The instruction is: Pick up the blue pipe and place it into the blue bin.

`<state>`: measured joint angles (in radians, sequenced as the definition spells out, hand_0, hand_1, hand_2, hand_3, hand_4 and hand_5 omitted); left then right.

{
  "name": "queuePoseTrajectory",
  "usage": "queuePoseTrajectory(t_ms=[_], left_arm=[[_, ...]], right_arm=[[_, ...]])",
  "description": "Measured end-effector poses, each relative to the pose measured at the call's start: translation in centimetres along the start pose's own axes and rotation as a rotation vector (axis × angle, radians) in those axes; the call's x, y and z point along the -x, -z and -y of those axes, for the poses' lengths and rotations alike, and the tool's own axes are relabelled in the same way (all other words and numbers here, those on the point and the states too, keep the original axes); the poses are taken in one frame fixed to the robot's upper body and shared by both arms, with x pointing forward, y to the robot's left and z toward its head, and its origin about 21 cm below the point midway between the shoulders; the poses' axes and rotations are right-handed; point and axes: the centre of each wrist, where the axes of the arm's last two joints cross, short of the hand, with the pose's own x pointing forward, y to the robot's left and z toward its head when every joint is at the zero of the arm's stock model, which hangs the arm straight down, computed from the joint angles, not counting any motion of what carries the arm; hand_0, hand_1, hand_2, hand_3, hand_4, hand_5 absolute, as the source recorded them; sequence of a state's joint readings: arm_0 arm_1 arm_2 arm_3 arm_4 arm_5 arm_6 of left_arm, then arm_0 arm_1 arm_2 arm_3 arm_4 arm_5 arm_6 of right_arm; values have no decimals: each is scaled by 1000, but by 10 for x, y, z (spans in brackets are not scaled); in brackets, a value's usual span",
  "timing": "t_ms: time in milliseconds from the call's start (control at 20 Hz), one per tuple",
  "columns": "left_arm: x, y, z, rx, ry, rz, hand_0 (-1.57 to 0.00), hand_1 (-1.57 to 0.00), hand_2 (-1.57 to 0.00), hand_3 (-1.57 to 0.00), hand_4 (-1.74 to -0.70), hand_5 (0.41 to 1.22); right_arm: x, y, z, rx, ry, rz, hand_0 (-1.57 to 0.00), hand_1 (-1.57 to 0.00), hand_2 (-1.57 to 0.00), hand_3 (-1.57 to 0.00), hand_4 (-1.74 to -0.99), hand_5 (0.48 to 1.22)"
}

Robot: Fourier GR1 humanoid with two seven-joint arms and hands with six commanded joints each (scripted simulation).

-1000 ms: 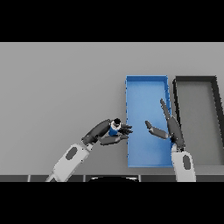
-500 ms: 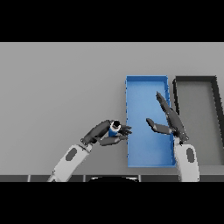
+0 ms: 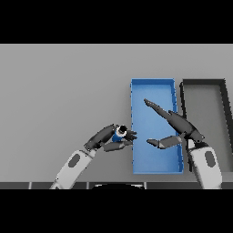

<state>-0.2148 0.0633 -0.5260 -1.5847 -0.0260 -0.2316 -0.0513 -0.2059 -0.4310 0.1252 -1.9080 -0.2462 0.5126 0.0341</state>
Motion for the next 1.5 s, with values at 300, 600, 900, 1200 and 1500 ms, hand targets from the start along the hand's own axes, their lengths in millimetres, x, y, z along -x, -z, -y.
queuePoseTrajectory(t_ms=[300,600,900,1200,1500], left_arm=[[-1,3,-3,7,12,8,-1571,-1571,-1571,-1571,-1475,1221],[-2,4,2,35,-9,12,-1571,-1571,-1571,-1571,-1475,1221],[0,3,-6,55,-33,26,-1571,-1571,-1571,-1571,-1456,1221],[1,6,-7,36,-44,-41,-1571,-1571,-1544,-1207,-1648,1221],[-1,7,-5,43,-49,5,-1571,-1571,-1549,-1372,-1717,1221]], right_arm=[[-19,31,-10,-154,6,-8,1,1,0,1,-1232,525],[-24,66,-26,-312,22,-8,1,1,1,1,-1195,513],[-25,102,-44,-408,26,-11,1,-32,-54,-6,-1215,513],[-22,121,-49,-465,26,-25,-969,-983,-986,-789,-1496,555],[-19,121,-59,-451,109,50,-1413,-1417,-1418,-1350,-1474,996]])
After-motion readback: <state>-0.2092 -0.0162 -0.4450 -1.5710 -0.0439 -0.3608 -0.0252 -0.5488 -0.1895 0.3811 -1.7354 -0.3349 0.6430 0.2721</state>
